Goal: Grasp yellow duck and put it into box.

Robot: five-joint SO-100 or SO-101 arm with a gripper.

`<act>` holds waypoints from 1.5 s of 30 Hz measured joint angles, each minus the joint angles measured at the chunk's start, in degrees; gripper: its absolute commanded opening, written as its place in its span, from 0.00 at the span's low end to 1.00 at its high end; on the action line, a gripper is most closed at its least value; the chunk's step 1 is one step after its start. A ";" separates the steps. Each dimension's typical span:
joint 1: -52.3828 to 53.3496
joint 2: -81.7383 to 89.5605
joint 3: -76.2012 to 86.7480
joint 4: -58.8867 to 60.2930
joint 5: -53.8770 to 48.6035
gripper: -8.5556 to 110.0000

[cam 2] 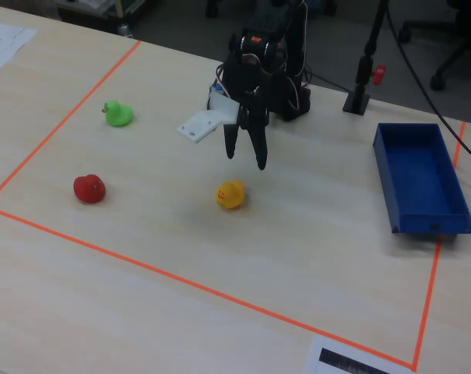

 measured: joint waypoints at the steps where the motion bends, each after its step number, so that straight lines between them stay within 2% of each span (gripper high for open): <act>1: 0.09 -2.02 -0.26 -1.14 -0.53 0.44; 14: 5.80 -10.37 0.09 -10.72 -8.44 0.44; 33: 5.80 -14.50 8.79 -21.80 -8.00 0.41; 37: 5.36 -15.91 8.79 -24.61 -6.86 0.35; 38: 5.19 -16.35 8.79 -25.22 -6.86 0.31; 41: 4.75 -17.31 10.72 -28.04 -6.86 0.10; 42: 4.66 -17.49 11.51 -29.09 -6.68 0.07; 45: 4.39 -17.58 11.69 -30.32 -5.80 0.07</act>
